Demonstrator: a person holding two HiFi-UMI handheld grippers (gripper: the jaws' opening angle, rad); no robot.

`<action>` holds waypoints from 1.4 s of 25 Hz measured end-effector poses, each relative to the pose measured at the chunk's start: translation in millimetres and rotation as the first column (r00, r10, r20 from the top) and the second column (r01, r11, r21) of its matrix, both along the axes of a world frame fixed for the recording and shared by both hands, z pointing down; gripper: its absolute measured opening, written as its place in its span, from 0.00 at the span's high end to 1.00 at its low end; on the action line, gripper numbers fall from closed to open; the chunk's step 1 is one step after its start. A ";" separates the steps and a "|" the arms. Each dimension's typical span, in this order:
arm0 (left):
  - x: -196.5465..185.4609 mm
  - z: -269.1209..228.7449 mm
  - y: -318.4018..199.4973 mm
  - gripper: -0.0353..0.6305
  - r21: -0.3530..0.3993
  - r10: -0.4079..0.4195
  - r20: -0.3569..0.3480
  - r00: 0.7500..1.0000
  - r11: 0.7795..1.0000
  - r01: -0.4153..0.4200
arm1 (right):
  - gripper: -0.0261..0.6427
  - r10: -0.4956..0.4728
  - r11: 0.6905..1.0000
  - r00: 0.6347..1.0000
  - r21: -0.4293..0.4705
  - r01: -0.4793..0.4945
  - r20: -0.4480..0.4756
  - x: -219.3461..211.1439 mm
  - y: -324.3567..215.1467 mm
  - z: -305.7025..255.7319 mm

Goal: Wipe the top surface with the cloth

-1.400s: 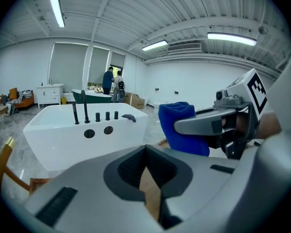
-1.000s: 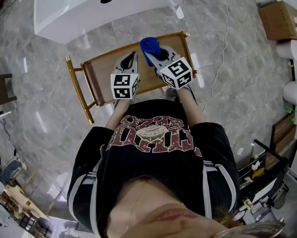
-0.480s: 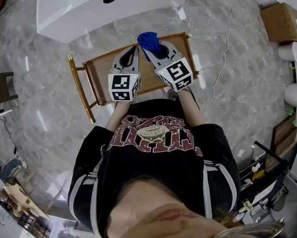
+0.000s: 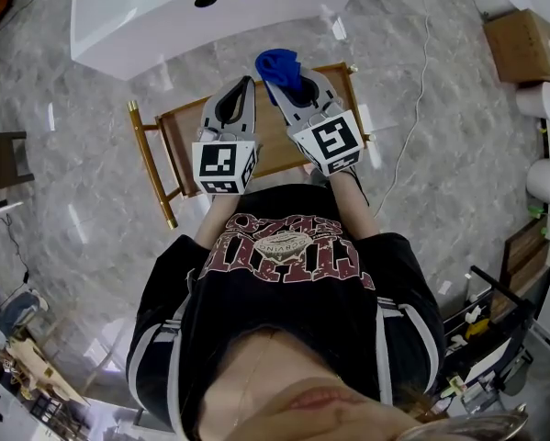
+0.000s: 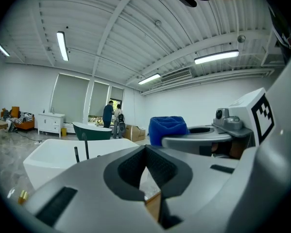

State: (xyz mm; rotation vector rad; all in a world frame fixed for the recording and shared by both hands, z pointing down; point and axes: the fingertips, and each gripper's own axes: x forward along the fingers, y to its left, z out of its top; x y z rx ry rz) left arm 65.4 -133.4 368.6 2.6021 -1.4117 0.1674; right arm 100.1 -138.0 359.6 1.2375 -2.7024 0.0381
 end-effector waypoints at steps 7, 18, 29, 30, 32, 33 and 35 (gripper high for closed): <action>0.6 -34.4 4.0 0.88 0.057 0.001 -0.054 0.999 0.998 0.002 | 0.87 0.025 0.996 1.000 0.081 -0.026 0.013 2.3 4.7 -38.1; -2.6 -73.4 10.7 0.88 0.149 0.009 -0.068 0.998 0.989 0.001 | 0.87 0.014 0.986 0.996 0.163 -0.028 0.088 -13.0 10.0 -76.7; -1.1 -79.5 12.5 0.88 0.173 0.011 -0.048 0.999 0.985 -0.003 | 0.87 0.015 0.986 0.996 0.161 -0.029 0.093 -10.8 12.5 -81.6; -1.2 -79.8 12.2 0.88 0.172 0.012 -0.050 0.999 0.985 -0.003 | 0.87 0.019 0.987 0.996 0.154 -0.032 0.087 -9.9 12.6 -80.2; -0.9 -80.5 11.9 0.88 0.172 0.013 -0.052 0.999 0.985 -0.004 | 0.87 0.023 0.989 0.996 0.146 -0.034 0.081 -8.5 12.9 -79.3; -0.6 -80.2 11.8 0.88 0.171 0.015 -0.053 0.998 0.985 -0.005 | 0.87 0.022 0.988 0.996 0.148 -0.034 0.084 -8.2 13.0 -80.4; -0.8 -78.6 11.3 0.88 0.169 0.016 -0.052 0.999 0.986 -0.007 | 0.87 0.022 0.988 0.996 0.152 -0.035 0.086 -8.5 13.2 -80.9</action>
